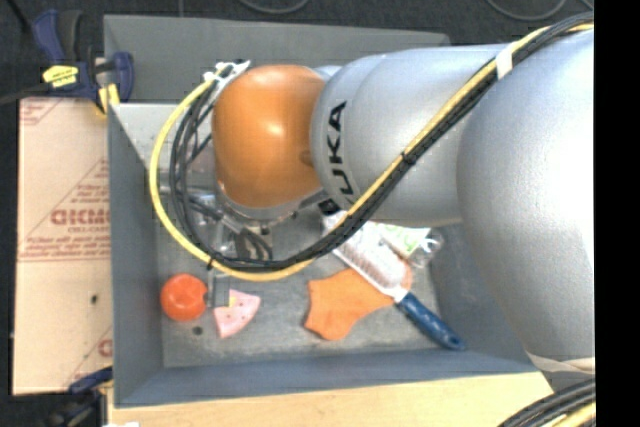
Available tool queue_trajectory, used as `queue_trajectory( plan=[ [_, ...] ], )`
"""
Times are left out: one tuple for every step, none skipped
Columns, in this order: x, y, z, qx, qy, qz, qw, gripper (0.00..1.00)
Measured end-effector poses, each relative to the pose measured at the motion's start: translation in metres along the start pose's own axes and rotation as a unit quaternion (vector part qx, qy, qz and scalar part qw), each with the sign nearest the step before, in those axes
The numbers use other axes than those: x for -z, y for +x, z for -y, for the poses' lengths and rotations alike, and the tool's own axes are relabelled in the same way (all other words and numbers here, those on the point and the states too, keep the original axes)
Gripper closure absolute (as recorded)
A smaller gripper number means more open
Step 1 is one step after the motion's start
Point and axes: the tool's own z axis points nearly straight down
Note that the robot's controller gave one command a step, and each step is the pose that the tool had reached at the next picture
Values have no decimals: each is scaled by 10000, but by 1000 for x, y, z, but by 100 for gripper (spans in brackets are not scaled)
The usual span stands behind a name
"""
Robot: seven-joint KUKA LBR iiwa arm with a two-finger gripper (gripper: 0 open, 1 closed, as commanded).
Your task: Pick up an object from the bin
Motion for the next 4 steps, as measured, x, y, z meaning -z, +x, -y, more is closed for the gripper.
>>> queue_trajectory(
  plan=[
    [-19,31,-19,534,9,-35,9986,0],
    [-55,10,-20,699,0,12,9976,0],
    [-107,23,-23,247,7,-36,9997,0],
    [-105,30,-17,-330,-5,12,9995,100]
  ],
)
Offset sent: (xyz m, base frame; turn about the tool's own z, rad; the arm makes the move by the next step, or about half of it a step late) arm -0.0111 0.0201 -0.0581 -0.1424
